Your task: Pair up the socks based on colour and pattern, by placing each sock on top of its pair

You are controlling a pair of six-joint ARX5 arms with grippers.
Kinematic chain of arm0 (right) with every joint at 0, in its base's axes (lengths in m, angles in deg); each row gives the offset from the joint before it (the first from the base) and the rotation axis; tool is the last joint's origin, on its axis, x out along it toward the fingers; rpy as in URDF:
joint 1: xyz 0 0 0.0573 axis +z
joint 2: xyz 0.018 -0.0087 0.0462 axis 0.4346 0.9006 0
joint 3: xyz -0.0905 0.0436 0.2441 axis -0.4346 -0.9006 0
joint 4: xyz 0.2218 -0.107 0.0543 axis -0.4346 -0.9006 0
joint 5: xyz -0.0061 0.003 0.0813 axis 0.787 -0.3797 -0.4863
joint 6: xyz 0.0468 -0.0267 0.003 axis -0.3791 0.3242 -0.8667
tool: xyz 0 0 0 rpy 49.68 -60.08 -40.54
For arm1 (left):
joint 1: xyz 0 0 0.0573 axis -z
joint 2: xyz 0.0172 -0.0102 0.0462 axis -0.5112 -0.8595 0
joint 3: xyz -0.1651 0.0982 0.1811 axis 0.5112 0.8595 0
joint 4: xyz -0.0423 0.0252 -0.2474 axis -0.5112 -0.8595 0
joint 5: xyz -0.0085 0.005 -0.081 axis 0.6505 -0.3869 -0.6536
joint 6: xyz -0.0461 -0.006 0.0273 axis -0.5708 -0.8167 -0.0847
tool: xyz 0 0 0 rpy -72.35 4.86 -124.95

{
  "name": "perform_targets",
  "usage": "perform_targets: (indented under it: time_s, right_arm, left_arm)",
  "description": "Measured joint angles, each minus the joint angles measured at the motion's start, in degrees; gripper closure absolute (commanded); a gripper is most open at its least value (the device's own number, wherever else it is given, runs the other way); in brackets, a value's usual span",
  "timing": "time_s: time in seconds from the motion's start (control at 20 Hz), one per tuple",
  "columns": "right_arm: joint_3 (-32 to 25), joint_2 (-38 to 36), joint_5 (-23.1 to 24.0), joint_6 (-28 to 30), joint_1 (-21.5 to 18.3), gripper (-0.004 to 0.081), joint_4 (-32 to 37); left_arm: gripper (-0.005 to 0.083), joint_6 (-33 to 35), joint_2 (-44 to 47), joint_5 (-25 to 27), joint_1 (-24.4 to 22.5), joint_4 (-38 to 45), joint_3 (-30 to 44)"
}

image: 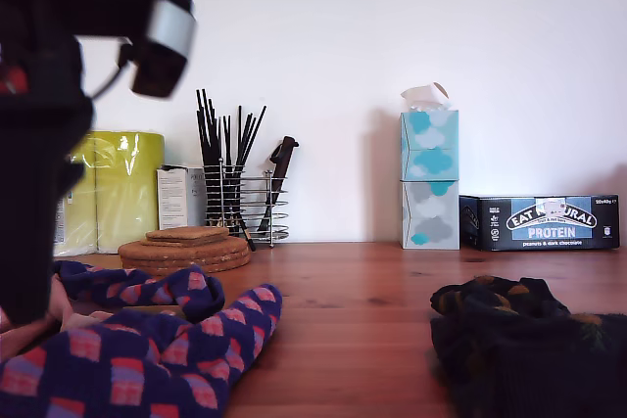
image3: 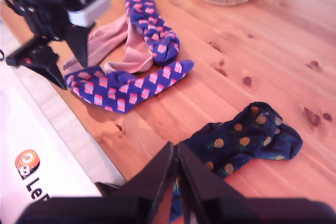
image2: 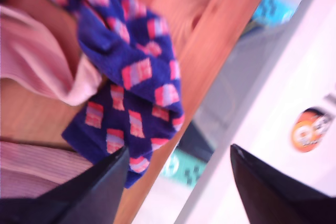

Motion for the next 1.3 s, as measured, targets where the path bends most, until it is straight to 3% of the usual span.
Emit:
perform_targets:
  time_s: [0.25,0.3,0.45,0.5,0.85,1.05,1.3]
  right_arm:
    - [0.0,1.2,0.0,0.0,0.0,0.0783,0.0]
    - [0.0,1.2,0.0,0.0,0.0,0.0783,0.0]
    - [0.0,1.2,0.0,0.0,0.0,0.0783,0.0]
    - [0.0,1.2,0.0,0.0,0.0,0.0783,0.0]
    - [0.0,2.8,0.0,0.0,0.0,0.0783,1.5]
    - [0.0,5.0,0.0,0.0,0.0,0.0783,1.9]
    - [0.0,6.2,-0.1,0.0,0.0,0.0783,2.1]
  left_arm:
    - [0.023,-0.2,-7.5,0.3,1.4,1.7,0.0]
    - [0.0311,-0.5,-8.8,0.8,1.4,2.2,0.0]
    - [0.0714,-4.5,-10.3,1.4,1.4,5.5,0.0]
    - [0.0779,-6.9,-10.2,1.0,1.4,7.1,0.0]
    - [0.0797,-20.5,-10.2,-16.9,1.4,23.0,-0.3]
    - [0.0797,-30.4,-10.2,-17.8,1.4,31.8,-0.6]
    - [0.0783,-39.7,-13.5,-20.4,1.3,35.4,-1.1]
